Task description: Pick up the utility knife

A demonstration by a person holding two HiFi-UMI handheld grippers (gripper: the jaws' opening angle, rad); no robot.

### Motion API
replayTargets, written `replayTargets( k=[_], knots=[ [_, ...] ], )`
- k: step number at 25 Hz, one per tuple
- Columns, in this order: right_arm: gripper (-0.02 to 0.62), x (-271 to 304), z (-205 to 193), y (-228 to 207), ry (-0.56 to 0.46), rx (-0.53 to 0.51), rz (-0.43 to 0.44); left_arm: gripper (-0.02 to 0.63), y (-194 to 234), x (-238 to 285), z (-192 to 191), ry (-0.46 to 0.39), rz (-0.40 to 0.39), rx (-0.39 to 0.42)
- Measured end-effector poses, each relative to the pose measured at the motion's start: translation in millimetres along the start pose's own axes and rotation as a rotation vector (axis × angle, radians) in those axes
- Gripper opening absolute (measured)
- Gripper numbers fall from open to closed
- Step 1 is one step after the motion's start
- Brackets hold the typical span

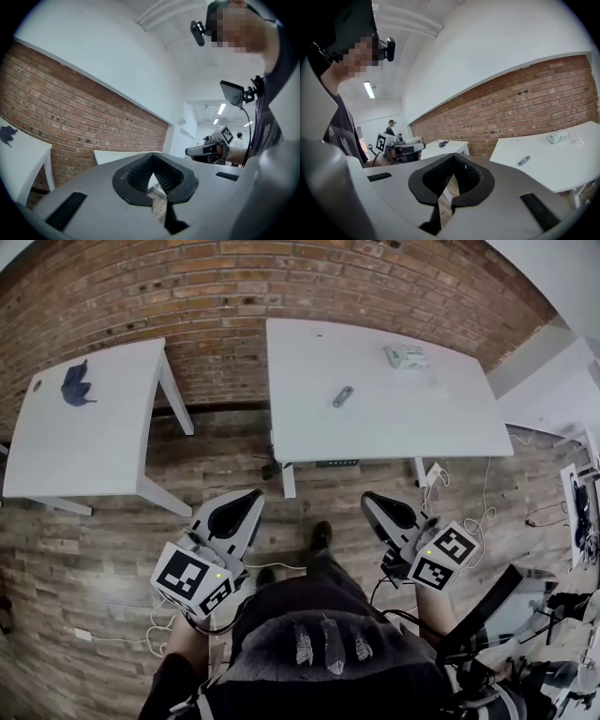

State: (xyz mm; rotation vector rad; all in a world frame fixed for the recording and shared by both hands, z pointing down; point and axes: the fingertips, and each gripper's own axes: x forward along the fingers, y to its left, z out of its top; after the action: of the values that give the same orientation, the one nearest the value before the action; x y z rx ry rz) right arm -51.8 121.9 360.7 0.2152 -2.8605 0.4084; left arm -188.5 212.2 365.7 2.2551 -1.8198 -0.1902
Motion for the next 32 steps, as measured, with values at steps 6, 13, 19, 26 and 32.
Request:
replayTargets(
  k=[6,13,19,26,32],
  knots=[
    [-0.001,17,5,-39,-0.002,0.005,0.046,-0.002,15,29,3,0.024,0.056,0.026],
    [-0.001,21,15,-119,-0.026,0.085,0.06,-0.003,10,114,4,0.127,0.041,0.06],
    [0.0,14,17,-189,-0.032,0.211,0.135,-0.002,-10,204,8,0.181,0.044,0.125],
    [0.0,13,23,-261,-0.048,0.291,0.201,-0.003,-7,286,-7,0.274,0.061,0.038],
    [-0.001,17,13,-299,-0.032,0.348,0.272,-0.002,11,325,-26,0.378,0.154,0.128]
  ],
)
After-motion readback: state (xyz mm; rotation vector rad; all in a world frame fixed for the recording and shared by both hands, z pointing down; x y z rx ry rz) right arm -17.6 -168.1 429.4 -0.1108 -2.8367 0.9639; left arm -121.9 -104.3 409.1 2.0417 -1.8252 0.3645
